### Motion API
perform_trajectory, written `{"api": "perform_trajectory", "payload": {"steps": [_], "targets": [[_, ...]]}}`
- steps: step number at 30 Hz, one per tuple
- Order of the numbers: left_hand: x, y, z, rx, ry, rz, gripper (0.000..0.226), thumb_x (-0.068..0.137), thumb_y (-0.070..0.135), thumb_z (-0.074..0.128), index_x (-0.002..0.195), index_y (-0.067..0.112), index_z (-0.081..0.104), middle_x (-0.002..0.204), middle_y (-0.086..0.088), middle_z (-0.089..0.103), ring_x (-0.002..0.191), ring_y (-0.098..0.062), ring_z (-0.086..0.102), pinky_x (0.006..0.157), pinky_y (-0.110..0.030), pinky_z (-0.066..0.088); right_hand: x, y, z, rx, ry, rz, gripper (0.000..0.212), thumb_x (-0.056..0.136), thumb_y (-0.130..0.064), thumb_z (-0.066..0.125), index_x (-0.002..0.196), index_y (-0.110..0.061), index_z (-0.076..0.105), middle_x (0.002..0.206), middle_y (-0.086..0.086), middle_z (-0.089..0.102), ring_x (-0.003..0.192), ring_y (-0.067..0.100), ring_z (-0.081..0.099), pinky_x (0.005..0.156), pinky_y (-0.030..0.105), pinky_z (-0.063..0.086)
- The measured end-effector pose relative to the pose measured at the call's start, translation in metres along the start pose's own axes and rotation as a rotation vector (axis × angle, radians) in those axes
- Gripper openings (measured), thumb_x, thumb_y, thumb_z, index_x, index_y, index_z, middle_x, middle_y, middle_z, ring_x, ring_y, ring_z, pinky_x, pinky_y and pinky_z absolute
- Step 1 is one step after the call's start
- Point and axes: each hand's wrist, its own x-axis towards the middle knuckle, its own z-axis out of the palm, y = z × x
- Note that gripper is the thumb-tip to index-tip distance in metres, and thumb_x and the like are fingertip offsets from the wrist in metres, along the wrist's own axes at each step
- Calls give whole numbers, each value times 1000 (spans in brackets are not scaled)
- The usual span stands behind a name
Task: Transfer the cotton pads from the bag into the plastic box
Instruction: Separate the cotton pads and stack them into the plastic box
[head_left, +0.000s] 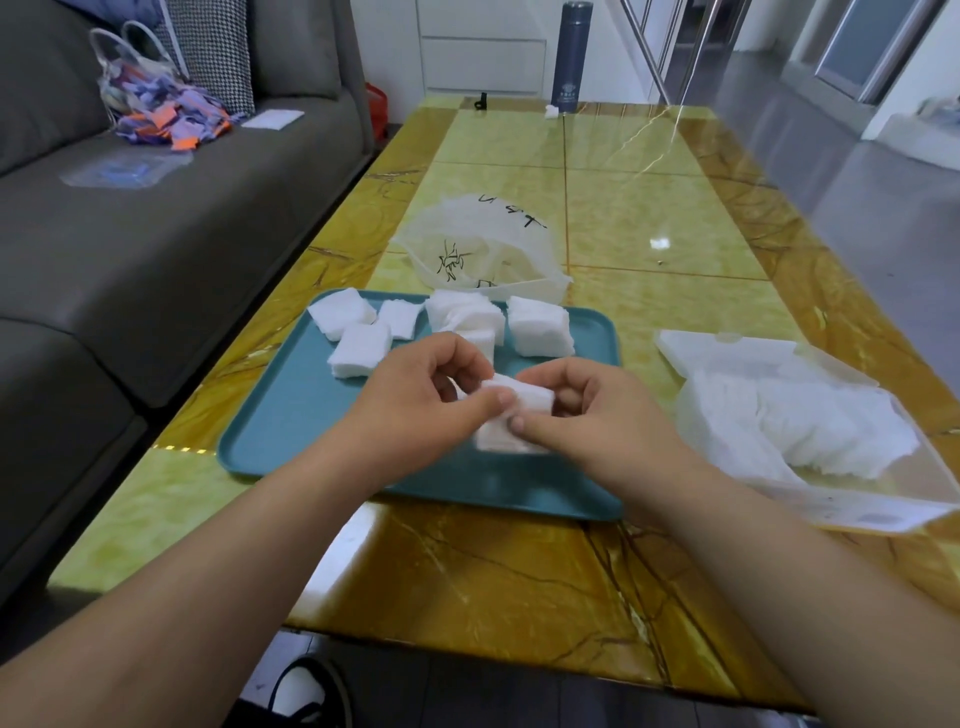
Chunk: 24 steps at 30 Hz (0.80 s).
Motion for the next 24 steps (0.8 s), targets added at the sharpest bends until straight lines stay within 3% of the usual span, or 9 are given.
{"api": "perform_trajectory", "payload": {"steps": [3,6,7,10,14,18,21,24], "targets": [[7,-18,-20,203,112,-100,12,92,36,71,103,30,70,98,14,68,81,-6,63,72,-22,49,6,4,8,-121,81,-30,32,85,-7,81,110,-24,71,98,-7,79,88,8,74,81,18,54],[10,-38,-32,459,65,-191,34,96,41,65,128,32,63,125,8,61,109,-17,61,90,-34,49,8,8,14,-254,76,-72,41,87,-9,76,120,-33,67,111,-16,72,100,5,68,84,4,43],[9,-42,-33,465,39,-210,40,95,43,66,133,31,61,129,8,60,112,-18,60,93,-35,50,7,8,16,-313,71,-77,44,88,-11,75,125,-32,67,115,-15,70,103,6,65,83,2,41],[9,-44,-29,406,17,-198,53,93,46,68,142,32,54,125,12,60,114,-17,61,96,-35,50,5,9,16,-391,58,-68,45,87,-17,75,128,-33,66,118,-14,70,107,8,63,84,11,42],[12,-37,-21,211,43,-260,64,93,49,69,150,29,46,134,5,59,113,-15,57,99,-34,46,4,8,14,-396,29,-83,38,88,-15,70,122,-32,68,111,-17,71,100,3,64,76,0,40],[14,-29,-15,131,19,-319,67,86,33,81,146,25,51,112,9,58,96,-11,59,81,-22,45,2,9,11,-352,67,-93,29,90,-14,70,114,-31,73,104,-17,74,95,0,67,73,2,44],[14,-25,-17,19,7,-362,38,83,26,84,117,21,68,97,5,66,86,-10,63,63,-20,45,3,10,7,-326,143,-103,27,89,-12,70,111,-28,73,101,-15,74,88,-5,64,69,0,43],[9,-21,-23,9,-13,-352,20,82,24,84,97,21,71,90,1,69,78,-11,61,61,-24,44,5,10,2,-300,174,-96,27,90,-12,71,109,-31,72,97,-18,72,82,-10,63,68,2,43]]}}
